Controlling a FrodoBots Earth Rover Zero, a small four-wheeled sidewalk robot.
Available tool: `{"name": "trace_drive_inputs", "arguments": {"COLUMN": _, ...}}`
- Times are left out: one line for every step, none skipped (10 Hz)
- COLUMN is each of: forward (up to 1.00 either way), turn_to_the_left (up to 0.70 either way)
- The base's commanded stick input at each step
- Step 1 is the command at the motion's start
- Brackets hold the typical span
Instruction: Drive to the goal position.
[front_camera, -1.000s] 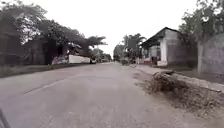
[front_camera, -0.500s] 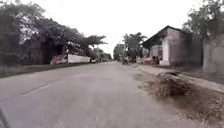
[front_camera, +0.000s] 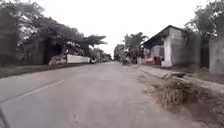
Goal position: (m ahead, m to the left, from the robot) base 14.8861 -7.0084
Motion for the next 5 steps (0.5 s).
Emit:
{"name": "trace_drive_inputs", "arguments": {"forward": 0.70, "turn_to_the_left": 0.00}}
{"name": "trace_drive_inputs", "arguments": {"forward": 0.70, "turn_to_the_left": 0.00}}
{"name": "trace_drive_inputs", "arguments": {"forward": 0.70, "turn_to_the_left": 0.00}}
{"name": "trace_drive_inputs", "arguments": {"forward": 0.70, "turn_to_the_left": 0.00}}
{"name": "trace_drive_inputs", "arguments": {"forward": 0.70, "turn_to_the_left": 0.00}}
